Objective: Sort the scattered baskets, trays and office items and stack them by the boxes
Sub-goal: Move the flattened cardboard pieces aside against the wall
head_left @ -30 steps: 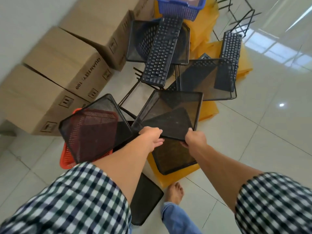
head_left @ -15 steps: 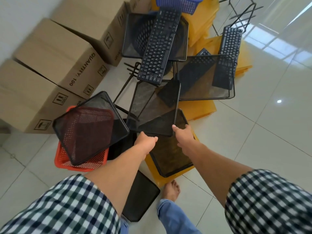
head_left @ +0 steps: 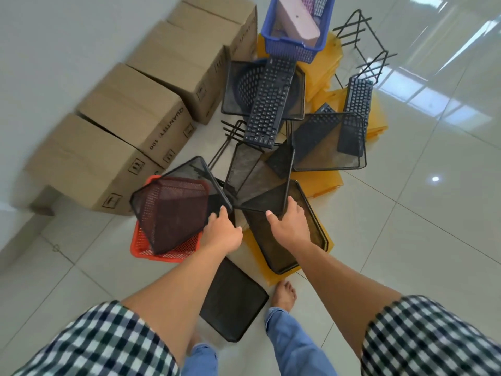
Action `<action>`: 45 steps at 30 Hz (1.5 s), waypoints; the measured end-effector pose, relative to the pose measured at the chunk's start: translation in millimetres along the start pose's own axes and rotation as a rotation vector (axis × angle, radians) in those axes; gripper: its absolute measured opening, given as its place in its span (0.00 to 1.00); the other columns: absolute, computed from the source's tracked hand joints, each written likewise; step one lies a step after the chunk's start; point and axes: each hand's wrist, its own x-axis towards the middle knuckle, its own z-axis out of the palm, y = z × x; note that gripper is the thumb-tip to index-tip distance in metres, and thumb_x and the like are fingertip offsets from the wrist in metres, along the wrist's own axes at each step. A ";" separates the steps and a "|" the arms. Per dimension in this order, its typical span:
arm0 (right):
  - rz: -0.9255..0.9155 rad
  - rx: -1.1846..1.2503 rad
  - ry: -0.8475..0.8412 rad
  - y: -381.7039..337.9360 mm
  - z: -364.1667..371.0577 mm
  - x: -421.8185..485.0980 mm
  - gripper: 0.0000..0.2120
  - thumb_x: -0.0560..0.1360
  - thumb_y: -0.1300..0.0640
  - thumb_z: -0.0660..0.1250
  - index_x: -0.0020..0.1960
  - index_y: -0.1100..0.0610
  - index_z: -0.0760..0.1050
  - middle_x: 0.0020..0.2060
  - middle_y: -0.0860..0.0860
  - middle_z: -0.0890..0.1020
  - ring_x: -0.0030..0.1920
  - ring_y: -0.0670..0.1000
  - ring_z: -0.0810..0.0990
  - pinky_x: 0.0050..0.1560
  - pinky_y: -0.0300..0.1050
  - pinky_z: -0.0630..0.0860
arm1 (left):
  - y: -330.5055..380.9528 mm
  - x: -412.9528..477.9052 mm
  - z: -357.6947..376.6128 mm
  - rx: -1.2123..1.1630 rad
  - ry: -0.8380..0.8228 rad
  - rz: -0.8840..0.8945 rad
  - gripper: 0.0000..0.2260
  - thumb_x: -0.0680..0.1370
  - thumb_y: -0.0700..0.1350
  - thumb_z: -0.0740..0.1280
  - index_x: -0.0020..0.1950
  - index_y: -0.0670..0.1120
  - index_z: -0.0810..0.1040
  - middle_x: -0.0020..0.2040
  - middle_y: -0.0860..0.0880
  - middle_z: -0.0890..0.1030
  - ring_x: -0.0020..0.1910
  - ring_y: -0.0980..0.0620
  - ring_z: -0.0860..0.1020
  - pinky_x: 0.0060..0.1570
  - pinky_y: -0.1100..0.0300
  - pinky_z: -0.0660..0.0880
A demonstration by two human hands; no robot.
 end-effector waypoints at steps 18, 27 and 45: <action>-0.228 -0.068 -0.023 -139.1 165.0 -278.6 0.39 0.80 0.40 0.64 0.83 0.55 0.51 0.81 0.56 0.56 0.80 0.57 0.54 0.77 0.55 0.59 | -323.2 -145.1 -128.8 -0.060 0.190 -0.039 0.33 0.81 0.53 0.63 0.82 0.50 0.52 0.78 0.43 0.60 0.73 0.39 0.66 0.69 0.47 0.67; -0.349 -0.117 -0.081 -212.3 221.4 -307.2 0.40 0.80 0.39 0.64 0.83 0.53 0.50 0.81 0.56 0.54 0.80 0.58 0.55 0.76 0.60 0.62 | -409.9 -159.6 -168.9 -0.180 0.269 -0.128 0.33 0.82 0.52 0.62 0.82 0.50 0.49 0.80 0.44 0.57 0.74 0.40 0.64 0.68 0.47 0.68; -0.237 -0.027 -0.048 -322.9 249.3 -196.0 0.39 0.80 0.39 0.64 0.82 0.54 0.51 0.81 0.56 0.54 0.79 0.59 0.55 0.75 0.61 0.62 | -382.0 -13.1 -277.3 -0.013 0.181 -0.057 0.34 0.82 0.52 0.61 0.82 0.51 0.47 0.80 0.44 0.55 0.75 0.40 0.63 0.69 0.45 0.69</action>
